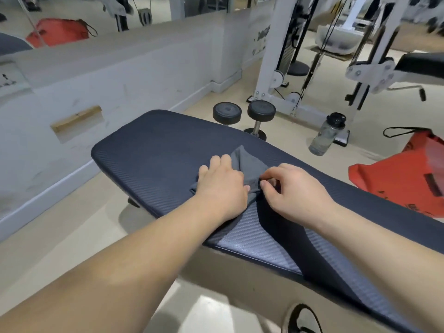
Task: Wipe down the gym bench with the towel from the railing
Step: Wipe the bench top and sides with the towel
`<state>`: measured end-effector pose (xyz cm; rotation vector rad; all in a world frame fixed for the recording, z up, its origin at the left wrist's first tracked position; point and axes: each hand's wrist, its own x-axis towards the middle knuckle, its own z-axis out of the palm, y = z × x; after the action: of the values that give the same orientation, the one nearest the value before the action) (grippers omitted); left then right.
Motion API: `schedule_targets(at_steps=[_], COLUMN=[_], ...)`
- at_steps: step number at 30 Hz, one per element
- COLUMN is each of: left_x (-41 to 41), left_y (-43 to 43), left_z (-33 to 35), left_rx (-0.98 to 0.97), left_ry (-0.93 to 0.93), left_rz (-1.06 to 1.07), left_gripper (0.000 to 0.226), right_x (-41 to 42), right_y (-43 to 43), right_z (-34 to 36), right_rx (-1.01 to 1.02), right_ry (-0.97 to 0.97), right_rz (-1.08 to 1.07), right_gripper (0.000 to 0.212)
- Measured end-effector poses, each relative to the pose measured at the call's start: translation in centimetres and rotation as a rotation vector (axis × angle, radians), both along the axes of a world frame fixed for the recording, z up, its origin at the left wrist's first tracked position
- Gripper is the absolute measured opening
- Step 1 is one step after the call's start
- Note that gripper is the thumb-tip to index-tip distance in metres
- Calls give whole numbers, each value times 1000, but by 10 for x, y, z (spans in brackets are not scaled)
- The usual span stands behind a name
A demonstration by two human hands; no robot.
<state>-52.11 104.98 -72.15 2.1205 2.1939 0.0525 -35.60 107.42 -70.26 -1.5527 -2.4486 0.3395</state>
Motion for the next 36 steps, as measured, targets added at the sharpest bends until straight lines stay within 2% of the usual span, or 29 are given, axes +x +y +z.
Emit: schedule_targets(at_steps=[5,8,11,13,17,19,23,28,31,36], left_x=[-10,-54,-102,-114,-67,-33,49,152,144,58], left_y=[-61,-93,-113,-115,-114,-120,-142,-149,-153,-144], left_z=[-6,-13,-22,-33,-45,-50,-52,-56,-51,-53], left_rx=[39,90,140,184,335,385,380,248,241,359], left_ry=[10,20,-58,-230,-871,-1016,-1161,-1351,-1367,-1340], left_rz=[-35,172,463,626,985,1078,1076,948,959,1089], left_gripper=[40,37,37,35,33,35,28,13,17,26], right_x=[5,-7,-19,-21,-4,10,41,54,50,45], right_y=[-19,-27,-40,-49,-61,-65,-66,-60,-57,-62], right_z=[8,16,18,14,8,8,7,7,8,7], right_rx=[-91,-136,-178,-195,-172,-137,-132,-196,-210,-238], right_ry=[25,96,112,69,-9,-49,-93,-66,-49,-105], right_rz=[9,27,91,140,197,206,152,104,107,183], right_gripper=[22,24,23,23,23,27,37,36,33,40])
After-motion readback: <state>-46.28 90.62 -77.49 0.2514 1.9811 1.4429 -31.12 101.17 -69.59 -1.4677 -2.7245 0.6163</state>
